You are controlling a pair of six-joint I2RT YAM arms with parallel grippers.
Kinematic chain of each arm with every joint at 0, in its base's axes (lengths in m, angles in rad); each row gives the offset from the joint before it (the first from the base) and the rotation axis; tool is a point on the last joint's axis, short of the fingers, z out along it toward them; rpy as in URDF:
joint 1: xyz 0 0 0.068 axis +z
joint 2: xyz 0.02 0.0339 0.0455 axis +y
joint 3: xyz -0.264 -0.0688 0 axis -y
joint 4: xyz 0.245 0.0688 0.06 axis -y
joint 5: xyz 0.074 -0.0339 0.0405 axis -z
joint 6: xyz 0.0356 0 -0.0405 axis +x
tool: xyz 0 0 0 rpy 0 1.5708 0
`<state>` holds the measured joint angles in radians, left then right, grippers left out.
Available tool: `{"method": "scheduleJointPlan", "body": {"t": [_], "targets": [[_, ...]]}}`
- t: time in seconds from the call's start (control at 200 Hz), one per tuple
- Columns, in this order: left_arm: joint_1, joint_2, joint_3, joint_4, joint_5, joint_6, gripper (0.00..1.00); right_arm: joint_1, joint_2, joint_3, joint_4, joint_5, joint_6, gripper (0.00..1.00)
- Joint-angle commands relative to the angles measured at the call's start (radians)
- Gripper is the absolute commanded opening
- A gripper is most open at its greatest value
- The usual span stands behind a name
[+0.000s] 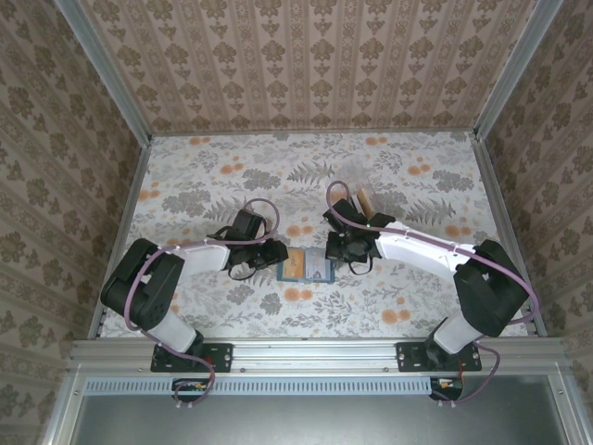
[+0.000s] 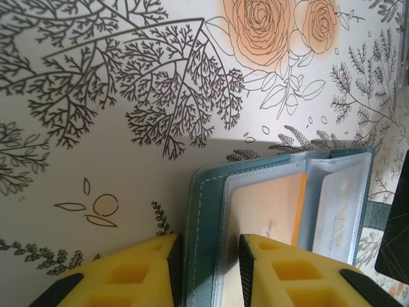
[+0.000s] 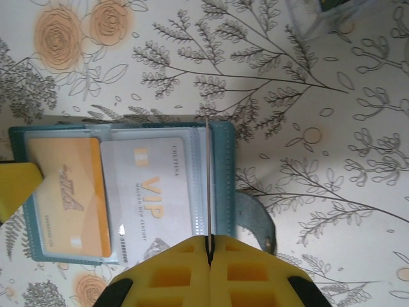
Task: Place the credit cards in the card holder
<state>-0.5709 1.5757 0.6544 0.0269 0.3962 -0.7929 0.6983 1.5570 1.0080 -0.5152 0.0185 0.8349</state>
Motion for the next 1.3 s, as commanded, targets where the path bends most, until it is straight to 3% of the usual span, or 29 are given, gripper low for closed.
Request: {"method": "scheduleJointPlan", "body": {"t": [0.0,0.52,0.975,1.29], "targets": [[-0.013,0.023,0.01,-0.022,0.01,-0.005,0.31,-0.002,-0.008,-0.022,0.061,-0.04,0.006,0.0],[-0.013,0.02,0.007,-0.025,0.007,-0.004,0.31,0.0,0.038,-0.02,0.024,-0.002,-0.015,0.0],[-0.013,0.025,0.006,-0.019,0.011,-0.007,0.31,0.002,0.081,-0.055,0.099,-0.051,0.003,0.0],[-0.014,0.024,0.003,-0.015,0.01,-0.009,0.31,-0.002,0.011,-0.073,0.21,-0.146,0.023,0.0]]}}
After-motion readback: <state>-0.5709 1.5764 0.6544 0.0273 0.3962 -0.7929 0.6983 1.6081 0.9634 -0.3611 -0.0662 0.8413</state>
